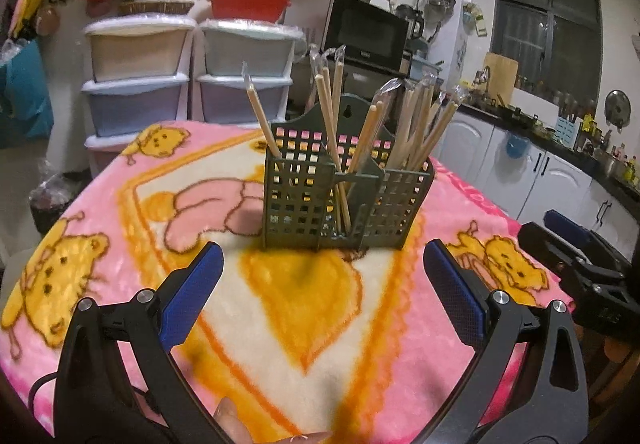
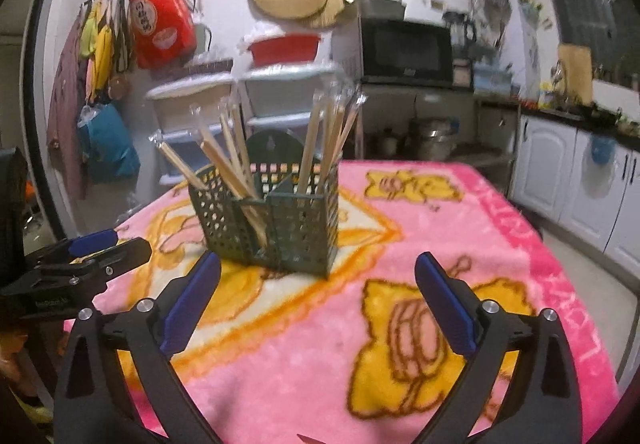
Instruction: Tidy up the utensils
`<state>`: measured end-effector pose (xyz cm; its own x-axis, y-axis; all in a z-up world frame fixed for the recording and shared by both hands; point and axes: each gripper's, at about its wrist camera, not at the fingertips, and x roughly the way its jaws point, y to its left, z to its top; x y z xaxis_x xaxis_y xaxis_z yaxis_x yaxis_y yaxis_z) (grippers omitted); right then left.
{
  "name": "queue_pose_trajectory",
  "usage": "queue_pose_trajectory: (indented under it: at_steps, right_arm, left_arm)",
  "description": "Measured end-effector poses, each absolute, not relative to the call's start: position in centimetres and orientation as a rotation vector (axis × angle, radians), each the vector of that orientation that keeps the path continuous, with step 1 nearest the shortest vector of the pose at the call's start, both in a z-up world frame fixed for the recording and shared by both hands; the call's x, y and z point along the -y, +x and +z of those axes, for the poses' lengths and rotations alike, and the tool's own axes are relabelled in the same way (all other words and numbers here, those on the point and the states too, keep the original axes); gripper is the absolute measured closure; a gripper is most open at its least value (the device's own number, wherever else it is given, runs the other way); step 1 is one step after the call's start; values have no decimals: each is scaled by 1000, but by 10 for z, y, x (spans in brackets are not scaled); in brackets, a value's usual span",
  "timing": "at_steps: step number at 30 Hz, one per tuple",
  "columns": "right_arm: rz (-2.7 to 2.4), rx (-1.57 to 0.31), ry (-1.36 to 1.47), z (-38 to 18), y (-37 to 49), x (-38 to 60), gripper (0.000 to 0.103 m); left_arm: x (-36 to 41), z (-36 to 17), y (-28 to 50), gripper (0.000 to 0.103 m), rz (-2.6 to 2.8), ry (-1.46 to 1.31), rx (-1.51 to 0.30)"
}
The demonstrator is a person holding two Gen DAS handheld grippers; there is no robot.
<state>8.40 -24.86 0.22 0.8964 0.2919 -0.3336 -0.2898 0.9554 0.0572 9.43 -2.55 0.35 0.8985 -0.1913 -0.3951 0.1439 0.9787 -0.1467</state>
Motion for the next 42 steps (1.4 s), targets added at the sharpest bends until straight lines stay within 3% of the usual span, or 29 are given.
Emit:
queue_pose_trajectory:
  at_steps: [8, 42]
  right_arm:
    - [244, -203, -13, -9, 67, 252, 7]
    - [258, -226, 8, -16, 66, 250, 6]
  left_arm:
    - [35, -2, 86, 11, -175, -69, -343]
    - [33, -6, 85, 11, -173, -74, -341]
